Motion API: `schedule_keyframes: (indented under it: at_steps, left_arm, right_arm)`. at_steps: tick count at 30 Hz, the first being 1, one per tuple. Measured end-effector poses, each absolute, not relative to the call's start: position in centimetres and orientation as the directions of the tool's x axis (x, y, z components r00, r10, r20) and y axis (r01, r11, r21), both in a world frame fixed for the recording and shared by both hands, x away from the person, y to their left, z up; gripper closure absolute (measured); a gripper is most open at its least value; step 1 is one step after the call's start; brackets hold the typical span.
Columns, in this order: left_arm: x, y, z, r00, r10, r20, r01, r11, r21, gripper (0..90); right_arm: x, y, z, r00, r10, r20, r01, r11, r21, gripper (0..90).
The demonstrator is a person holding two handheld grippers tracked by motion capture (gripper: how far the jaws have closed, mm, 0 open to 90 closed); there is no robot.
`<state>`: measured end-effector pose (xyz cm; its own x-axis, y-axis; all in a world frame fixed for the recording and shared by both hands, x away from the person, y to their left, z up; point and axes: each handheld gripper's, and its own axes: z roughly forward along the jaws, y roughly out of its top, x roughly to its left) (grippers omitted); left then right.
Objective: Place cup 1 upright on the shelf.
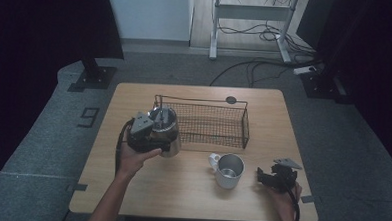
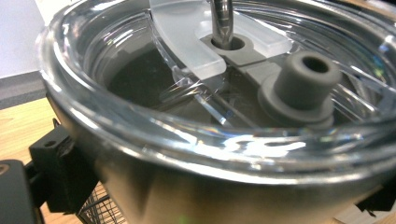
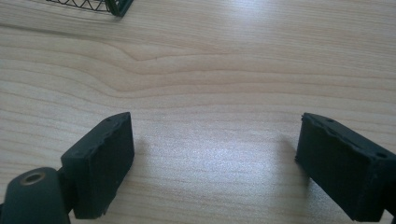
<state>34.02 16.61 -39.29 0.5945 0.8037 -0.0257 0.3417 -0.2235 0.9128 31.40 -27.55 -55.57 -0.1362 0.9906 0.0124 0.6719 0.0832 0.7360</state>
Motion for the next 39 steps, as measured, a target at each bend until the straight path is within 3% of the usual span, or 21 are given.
schedule_keyframes:
  at_steps: [39]
  left_arm:
    - [37.6, 15.5, -38.1, 0.593, 0.805, -0.020, 0.331, -0.221, 0.917, 4.2]
  right_arm:
    - [31.4, -27.6, -55.5, -0.138, 0.990, 0.013, 0.674, 0.084, 0.734, 11.2]
